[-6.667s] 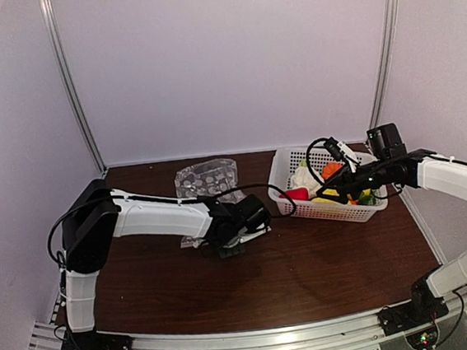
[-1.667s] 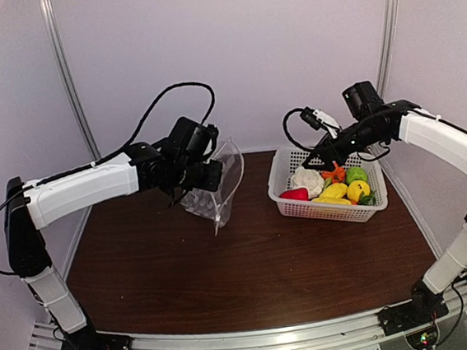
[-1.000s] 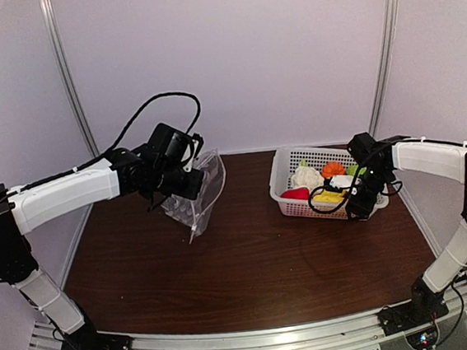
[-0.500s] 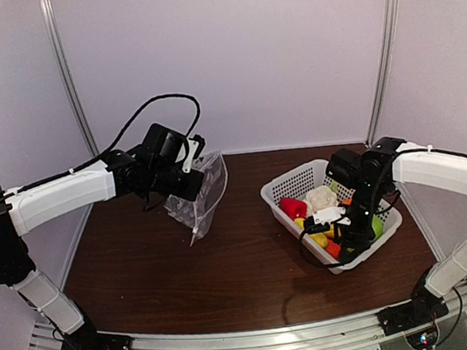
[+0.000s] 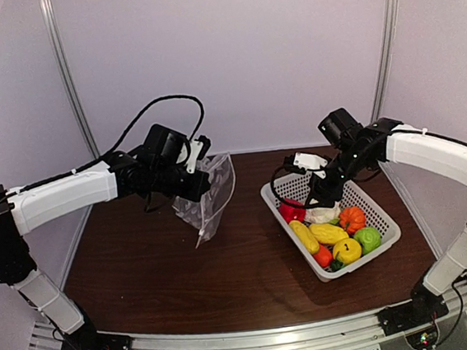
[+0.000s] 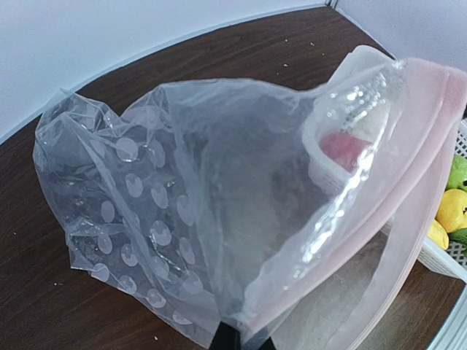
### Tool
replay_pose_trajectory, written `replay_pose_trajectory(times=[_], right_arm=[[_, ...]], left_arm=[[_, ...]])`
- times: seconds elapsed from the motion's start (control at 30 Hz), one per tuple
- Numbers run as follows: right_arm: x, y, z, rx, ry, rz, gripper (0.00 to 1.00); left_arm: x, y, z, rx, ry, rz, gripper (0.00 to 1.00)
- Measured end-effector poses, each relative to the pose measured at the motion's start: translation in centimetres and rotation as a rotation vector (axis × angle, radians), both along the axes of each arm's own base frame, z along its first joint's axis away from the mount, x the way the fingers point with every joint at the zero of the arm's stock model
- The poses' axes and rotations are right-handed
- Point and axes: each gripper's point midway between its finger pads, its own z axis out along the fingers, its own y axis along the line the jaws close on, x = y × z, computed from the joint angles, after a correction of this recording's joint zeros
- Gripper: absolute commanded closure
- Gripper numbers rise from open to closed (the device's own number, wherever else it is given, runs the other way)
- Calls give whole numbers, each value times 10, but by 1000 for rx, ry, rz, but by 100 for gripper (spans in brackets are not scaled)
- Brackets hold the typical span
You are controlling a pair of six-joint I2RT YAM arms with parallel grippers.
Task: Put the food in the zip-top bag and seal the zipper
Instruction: Move the bin to the center of the board, then pick up the fake vegetable from the bin.
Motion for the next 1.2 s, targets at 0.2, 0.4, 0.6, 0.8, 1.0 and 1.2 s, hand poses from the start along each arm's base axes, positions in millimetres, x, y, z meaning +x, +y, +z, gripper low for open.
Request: replay_pose_trajectory(times=[0.2,0.4,0.6,0.8,1.0,1.2], right_arm=[[54,30,-26,42,11,-97,16],[76,37,-66,13,60,-175,17],[81,37,-91,-18,108,-217,32],[78,35,-92,-17,126,-236,66],[72,25,-48,15,63,-247,76],[49,22,31,146,-45,-202,76]], left_arm=[[2,-2,0,-11,-2,-1,100],[6,1,1,-13,-6,8,100],[7,2,1,-15,-5,12,100],[8,3,1,-19,-2,13,100],[3,-3,0,-50,31,-7,100],[1,-13,-8,-85,76,-22,100]])
